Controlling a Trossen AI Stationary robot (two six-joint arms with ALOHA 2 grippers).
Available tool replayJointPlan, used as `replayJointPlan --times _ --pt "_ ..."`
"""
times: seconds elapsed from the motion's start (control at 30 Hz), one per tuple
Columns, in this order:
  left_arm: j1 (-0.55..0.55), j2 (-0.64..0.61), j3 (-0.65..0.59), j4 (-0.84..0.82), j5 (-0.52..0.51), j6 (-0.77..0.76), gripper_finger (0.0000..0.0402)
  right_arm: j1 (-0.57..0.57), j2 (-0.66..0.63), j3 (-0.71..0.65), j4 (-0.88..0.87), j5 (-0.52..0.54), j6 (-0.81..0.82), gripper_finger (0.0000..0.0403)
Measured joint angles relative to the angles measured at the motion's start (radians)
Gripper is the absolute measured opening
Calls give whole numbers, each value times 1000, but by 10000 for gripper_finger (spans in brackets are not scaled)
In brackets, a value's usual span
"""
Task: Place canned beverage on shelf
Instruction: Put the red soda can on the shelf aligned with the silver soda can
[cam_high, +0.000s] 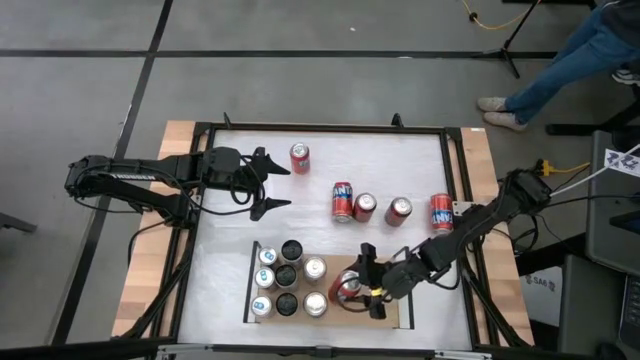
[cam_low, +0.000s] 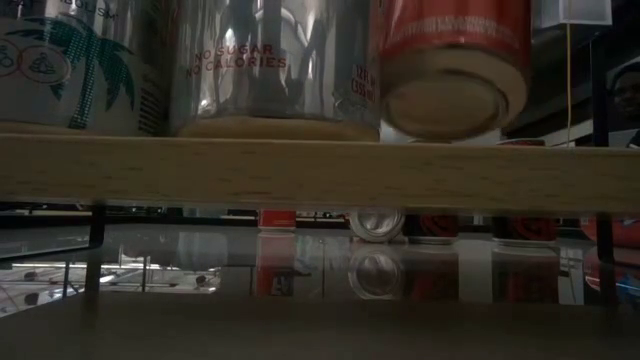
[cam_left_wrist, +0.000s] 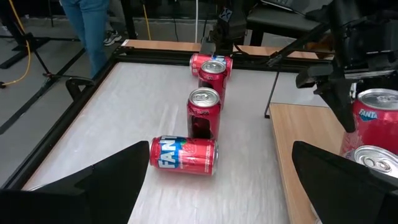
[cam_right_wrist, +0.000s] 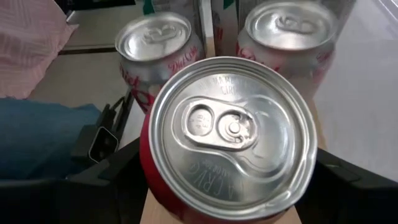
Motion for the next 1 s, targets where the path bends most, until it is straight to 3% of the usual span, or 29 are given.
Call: replayJointPlan --times 1.0 --pt "0 0 0 -1 0 -4 387 0 54 1 36 8 25 294"
